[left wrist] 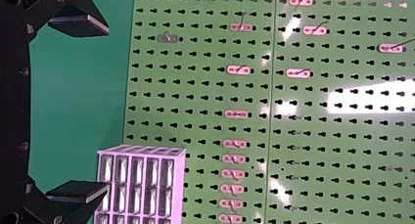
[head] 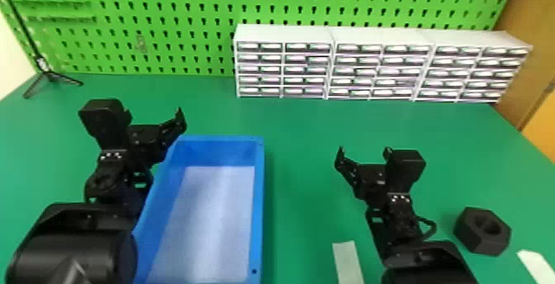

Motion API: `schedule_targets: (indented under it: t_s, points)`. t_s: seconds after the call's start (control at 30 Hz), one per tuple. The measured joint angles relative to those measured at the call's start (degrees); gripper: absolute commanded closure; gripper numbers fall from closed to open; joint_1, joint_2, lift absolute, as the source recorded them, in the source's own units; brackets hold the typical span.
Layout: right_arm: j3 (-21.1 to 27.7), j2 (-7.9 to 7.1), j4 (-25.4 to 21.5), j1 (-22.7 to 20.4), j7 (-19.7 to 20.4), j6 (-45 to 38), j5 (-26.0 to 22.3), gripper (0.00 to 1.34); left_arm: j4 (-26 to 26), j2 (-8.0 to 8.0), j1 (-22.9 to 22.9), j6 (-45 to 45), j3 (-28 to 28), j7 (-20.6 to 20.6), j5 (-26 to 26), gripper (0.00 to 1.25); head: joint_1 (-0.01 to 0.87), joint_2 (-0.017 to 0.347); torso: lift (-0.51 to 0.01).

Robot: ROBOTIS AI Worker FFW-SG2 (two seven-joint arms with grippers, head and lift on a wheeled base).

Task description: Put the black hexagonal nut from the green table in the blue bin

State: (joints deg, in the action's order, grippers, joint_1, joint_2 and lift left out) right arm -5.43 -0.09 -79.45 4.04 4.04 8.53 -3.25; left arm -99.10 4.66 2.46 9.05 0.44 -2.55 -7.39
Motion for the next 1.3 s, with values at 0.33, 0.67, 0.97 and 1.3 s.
schedule_targets:
  t_s: [0.33, 0.67, 0.97, 1.3]
  points:
    - [0.0, 0.00, 0.0, 0.0, 0.0, 0.0, 0.0, 0.17, 0.0, 0.00, 0.0, 0.0, 0.0, 0.0, -0.1, 0.16, 0.686, 0.028, -0.096]
    - [-0.1, 0.00, 0.0, 0.0, 0.0, 0.0, -0.2, 0.17, 0.0, 0.00, 0.0, 0.0, 0.1, 0.0, -0.1, 0.16, 0.686, 0.028, -0.096]
    - [-0.2, -0.07, -0.1, 0.0, 0.0, 0.0, -0.4, 0.17, 0.0, 0.00, 0.0, 0.0, 0.1, 0.0, -0.2, 0.16, 0.686, 0.028, -0.096]
    - [-0.2, -0.45, -1.1, -0.2, -0.1, -0.3, -1.3, 0.17, 0.0, 0.00, 0.1, 0.1, 0.1, 0.0, -0.2, 0.16, 0.686, 0.028, -0.096]
